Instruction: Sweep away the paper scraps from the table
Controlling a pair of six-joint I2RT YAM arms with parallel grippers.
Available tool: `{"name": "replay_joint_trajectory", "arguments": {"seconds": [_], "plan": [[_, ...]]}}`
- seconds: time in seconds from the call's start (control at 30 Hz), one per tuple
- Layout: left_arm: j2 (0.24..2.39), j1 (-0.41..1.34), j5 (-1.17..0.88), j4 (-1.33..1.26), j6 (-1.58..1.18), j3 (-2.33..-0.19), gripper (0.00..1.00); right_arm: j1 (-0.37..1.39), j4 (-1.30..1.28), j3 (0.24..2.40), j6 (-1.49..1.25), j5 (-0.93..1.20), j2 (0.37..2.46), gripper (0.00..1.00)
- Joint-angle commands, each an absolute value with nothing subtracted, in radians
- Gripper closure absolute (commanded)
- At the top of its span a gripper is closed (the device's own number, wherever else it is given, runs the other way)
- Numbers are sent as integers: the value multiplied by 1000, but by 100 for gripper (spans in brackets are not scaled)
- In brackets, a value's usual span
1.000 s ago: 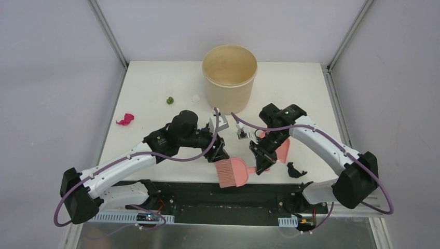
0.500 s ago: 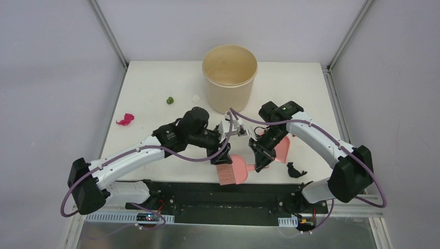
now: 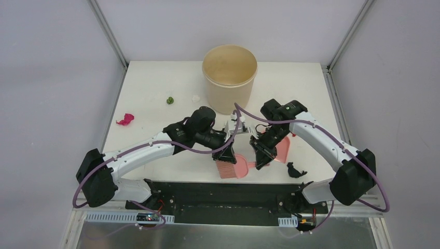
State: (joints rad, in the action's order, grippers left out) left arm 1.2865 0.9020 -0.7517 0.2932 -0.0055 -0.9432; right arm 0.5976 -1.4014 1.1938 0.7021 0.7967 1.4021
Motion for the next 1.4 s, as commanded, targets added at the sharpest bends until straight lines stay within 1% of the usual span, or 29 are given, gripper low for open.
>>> {"name": "replay_joint_trajectory", "arguments": {"seconds": [0.0,0.07,0.17,0.23,0.33,0.43,0.57,0.73,1.03,1.37], "plan": [[1271,910,-789,203,3,-932,100,584,-1354,1274,669,915,1380,76],[1250,881,-821,122,-79,-902,100,543,-1356,1276,682,962,1359,60],[1219,811,-924,-145,-286,-806,100,462,-1314,1258,654,1029,1310,44],[1220,779,-964,-265,-405,-773,100,411,-1289,1240,636,1079,1286,38],[1255,742,-1002,-403,-533,-755,100,358,-1260,1224,591,1143,1282,34],[1307,718,-1036,-580,-666,-728,100,331,-1264,1210,580,1190,1303,33],[1360,715,-1056,-686,-748,-720,100,325,-1258,1184,596,1203,1315,34],[1382,713,-1054,-679,-756,-725,100,315,-1258,1185,600,1249,1326,39],[1397,691,-1062,-716,-802,-714,100,283,-1284,1193,631,1238,1310,53],[1438,681,-1094,-721,-824,-727,100,232,-1351,1193,710,1212,1290,58]]}}
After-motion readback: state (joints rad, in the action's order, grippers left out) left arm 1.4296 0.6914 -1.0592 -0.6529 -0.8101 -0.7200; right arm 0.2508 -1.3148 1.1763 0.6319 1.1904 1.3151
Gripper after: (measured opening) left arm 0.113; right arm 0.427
